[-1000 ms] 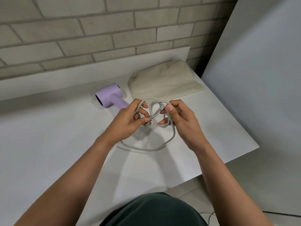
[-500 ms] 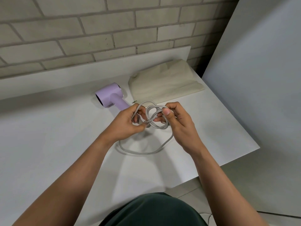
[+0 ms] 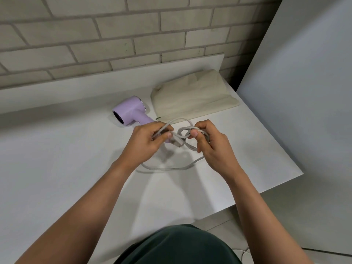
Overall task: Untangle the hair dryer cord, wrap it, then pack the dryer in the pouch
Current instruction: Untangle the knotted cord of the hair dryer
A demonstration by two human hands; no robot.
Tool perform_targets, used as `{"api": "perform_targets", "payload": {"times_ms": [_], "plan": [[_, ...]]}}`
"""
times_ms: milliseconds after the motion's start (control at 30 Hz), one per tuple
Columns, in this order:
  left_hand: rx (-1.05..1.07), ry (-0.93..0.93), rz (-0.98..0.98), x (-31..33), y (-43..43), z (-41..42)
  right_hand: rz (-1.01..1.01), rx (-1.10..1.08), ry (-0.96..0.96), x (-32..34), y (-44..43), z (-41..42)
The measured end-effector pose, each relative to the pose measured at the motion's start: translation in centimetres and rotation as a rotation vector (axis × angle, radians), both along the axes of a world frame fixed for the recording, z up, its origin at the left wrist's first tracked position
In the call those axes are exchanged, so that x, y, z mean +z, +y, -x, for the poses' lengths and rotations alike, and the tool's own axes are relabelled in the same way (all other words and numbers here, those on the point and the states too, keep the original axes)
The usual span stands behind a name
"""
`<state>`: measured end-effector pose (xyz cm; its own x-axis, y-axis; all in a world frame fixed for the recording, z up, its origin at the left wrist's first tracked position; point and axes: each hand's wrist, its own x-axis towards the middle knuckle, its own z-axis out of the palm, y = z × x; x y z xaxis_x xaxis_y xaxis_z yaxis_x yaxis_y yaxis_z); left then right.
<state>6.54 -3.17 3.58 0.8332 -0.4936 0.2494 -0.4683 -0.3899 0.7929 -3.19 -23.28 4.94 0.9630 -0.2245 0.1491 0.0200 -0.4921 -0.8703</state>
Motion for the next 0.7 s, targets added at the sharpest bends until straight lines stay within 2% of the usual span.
{"api": "perform_targets", "payload": {"times_ms": [67, 200, 300, 367, 500, 633, 700], "plan": [[0.007, 0.081, 0.005, 0.7, -0.2, 0.2, -0.030, -0.058, -0.008, -0.2, -0.2, -0.1], [-0.084, 0.491, 0.075, 1.9, -0.3, 0.3, -0.089, -0.084, -0.014, -0.4, 0.0, -0.4], [-0.146, 0.597, 0.073, 2.4, -0.1, 0.8, -0.174, -0.065, -0.012, -0.5, 0.3, -0.3], [-0.148, 0.591, 0.049, 3.0, -0.3, 1.2, -0.213, -0.042, -0.004, -0.6, 0.4, -0.1], [-0.011, 0.424, 0.048, 3.7, -0.8, 0.2, -0.197, 0.043, 0.033, -0.7, 0.3, 0.1], [-0.170, 0.249, -0.169, 5.0, -1.0, -1.3, -0.167, 0.114, 0.050, -0.7, 0.6, 0.1], [-0.171, 0.146, -0.196, 5.7, -1.3, -1.5, -0.191, 0.107, 0.040, -0.5, 0.6, 0.1]]}}
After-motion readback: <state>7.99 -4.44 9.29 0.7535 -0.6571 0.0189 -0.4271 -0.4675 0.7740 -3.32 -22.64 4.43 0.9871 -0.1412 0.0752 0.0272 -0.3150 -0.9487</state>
